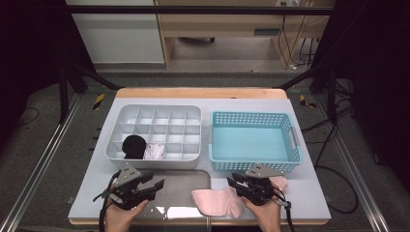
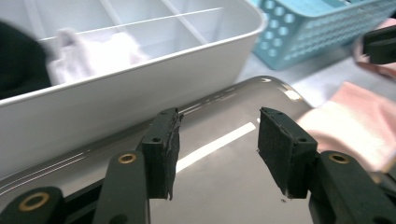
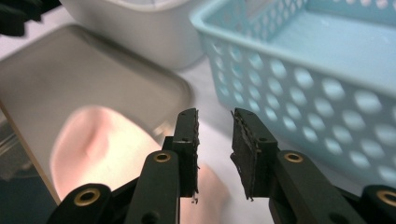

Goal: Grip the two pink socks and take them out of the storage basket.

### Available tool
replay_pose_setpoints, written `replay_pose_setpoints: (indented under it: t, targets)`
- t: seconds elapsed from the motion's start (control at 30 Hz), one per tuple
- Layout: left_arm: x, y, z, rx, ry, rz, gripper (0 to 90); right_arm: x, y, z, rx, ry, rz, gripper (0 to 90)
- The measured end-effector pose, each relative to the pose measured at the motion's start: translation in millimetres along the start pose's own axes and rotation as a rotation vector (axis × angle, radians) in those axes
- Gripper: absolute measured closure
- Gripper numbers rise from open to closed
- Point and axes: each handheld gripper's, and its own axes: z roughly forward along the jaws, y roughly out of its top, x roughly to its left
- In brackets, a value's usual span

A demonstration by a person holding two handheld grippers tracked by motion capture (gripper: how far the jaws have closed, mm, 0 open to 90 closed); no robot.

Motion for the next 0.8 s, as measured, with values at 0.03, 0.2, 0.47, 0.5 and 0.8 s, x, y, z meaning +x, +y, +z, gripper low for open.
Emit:
replay_pose_setpoints:
  t: [0.03,0.2,0.47,0.5,0.8]
  targets:
    - [-4.7,2.0,2.3,0.011,-0.007,0.006,48.2,-2.1,-4.1,-1.4,0.007,-0.004,0.007,71.6]
    - [-24.8,13.7,17.7,0.045,-0.036,0.030,50.2,-7.9,-18.6,-2.4,0.038,0.000,0.029,72.2]
    - [-56.9,18.9,54.5,0.147,-0.060,0.066,51.4,-2.9,-29.3,4.2,0.095,0.024,0.010,71.7]
    - [-58.9,17.2,58.3,0.163,-0.065,0.068,51.9,-2.5,-30.6,4.4,0.098,0.027,0.006,71.5]
    - [-60.3,-5.1,65.9,0.253,-0.088,0.071,62.1,0.4,-38.6,8.0,0.129,0.025,-0.009,72.0]
